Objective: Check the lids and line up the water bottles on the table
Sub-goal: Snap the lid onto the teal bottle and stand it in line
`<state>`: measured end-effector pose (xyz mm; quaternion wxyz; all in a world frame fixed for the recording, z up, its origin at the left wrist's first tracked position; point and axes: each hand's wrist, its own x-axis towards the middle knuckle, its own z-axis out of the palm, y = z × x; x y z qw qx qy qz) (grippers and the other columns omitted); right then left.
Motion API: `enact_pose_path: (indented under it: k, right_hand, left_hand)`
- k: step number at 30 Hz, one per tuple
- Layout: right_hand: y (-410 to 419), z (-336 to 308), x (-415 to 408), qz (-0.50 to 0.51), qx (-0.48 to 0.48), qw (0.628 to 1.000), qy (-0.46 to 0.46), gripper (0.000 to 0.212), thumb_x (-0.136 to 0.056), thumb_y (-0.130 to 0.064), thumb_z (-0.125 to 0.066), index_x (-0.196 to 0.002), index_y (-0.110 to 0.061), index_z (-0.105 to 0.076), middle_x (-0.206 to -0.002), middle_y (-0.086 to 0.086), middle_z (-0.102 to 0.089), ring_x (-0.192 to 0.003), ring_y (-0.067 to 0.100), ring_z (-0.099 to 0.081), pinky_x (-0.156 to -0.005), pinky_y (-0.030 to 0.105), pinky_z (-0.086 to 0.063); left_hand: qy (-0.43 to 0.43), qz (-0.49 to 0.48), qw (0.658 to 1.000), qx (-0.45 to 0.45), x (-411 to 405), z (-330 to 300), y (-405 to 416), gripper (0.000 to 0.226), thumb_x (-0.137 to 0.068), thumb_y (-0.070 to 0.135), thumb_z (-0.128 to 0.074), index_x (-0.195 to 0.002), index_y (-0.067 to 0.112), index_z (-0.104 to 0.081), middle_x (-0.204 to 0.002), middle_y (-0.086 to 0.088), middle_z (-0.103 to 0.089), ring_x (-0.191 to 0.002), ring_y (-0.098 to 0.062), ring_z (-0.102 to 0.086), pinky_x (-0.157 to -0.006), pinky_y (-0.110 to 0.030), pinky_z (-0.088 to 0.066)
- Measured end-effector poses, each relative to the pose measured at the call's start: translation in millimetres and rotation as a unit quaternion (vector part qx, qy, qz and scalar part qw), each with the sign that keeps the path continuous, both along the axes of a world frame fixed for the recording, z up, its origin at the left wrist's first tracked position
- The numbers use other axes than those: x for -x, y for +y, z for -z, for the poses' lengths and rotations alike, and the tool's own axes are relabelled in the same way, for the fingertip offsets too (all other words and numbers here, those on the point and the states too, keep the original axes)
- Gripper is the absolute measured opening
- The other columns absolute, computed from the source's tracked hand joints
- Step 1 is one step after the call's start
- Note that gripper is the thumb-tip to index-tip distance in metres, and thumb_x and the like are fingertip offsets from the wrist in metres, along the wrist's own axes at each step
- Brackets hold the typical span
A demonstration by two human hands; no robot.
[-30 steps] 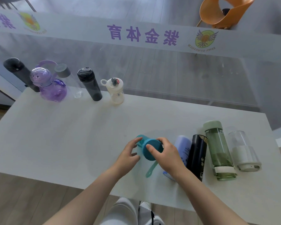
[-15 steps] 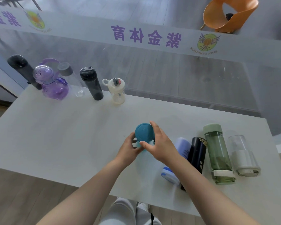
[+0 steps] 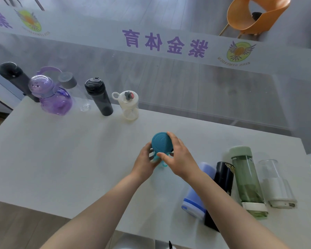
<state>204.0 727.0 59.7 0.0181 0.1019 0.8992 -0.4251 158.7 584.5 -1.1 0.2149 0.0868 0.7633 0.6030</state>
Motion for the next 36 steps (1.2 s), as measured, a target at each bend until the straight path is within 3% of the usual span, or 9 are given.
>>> enact_pose_path:
  k: [7,16,31,33,36]
  right_hand:
    - [15.0,-7.6,63.9,0.006,-0.006,1.0,-0.011,0.079,-0.085,-0.036,-0.069,-0.149,-0.023,-0.024,-0.146,0.0,-0.04,-0.129,0.017,-0.043,-0.106,0.038,-0.042]
    - [31.4,-8.4,135.4,0.03,-0.014,0.999,-0.005,0.077,-0.086,-0.035,-0.068,-0.149,-0.022,-0.025,-0.147,0.001,-0.04,-0.131,0.018,-0.042,-0.107,0.033,-0.04]
    - [39.0,-3.7,162.8,0.048,-0.008,0.999,0.001,0.077,-0.085,-0.037,-0.069,-0.148,-0.026,-0.026,-0.146,0.001,-0.041,-0.129,0.019,-0.044,-0.106,0.04,-0.043]
    - [39.2,-5.4,162.9,0.048,-0.007,0.999,-0.004,0.078,-0.084,-0.039,-0.069,-0.148,-0.028,-0.025,-0.147,0.0,-0.04,-0.13,0.019,-0.043,-0.107,0.04,-0.042]
    - [41.2,-7.8,161.3,0.047,-0.006,0.999,-0.024,0.089,-0.082,-0.043,-0.071,-0.151,-0.029,-0.017,-0.151,0.001,-0.037,-0.134,0.02,-0.04,-0.109,0.038,-0.038]
  left_hand:
    - [0.003,0.008,1.0,-0.002,66.3,3.6,16.7,0.049,-0.086,0.017,-0.072,-0.128,0.031,-0.05,-0.128,0.006,-0.057,-0.123,-0.013,-0.052,-0.1,-0.029,-0.05]
    - [0.004,0.011,1.0,-0.028,142.8,3.8,39.1,0.047,-0.085,0.011,-0.071,-0.125,0.028,-0.054,-0.124,0.003,-0.061,-0.118,-0.016,-0.056,-0.101,-0.039,-0.051]
    - [0.022,0.044,0.999,0.002,174.8,-1.8,45.3,0.047,-0.082,0.02,-0.071,-0.123,0.037,-0.054,-0.12,0.007,-0.064,-0.115,-0.018,-0.058,-0.099,-0.045,-0.052]
    - [0.024,0.047,0.999,0.007,174.6,-4.2,45.9,0.046,-0.083,0.018,-0.071,-0.123,0.035,-0.054,-0.118,0.008,-0.064,-0.113,-0.014,-0.059,-0.098,-0.041,-0.052]
    - [0.03,0.045,0.998,0.032,173.8,-5.8,46.4,0.048,-0.084,0.012,-0.071,-0.12,0.035,-0.051,-0.112,0.02,-0.061,-0.105,0.011,-0.055,-0.093,-0.029,-0.047]
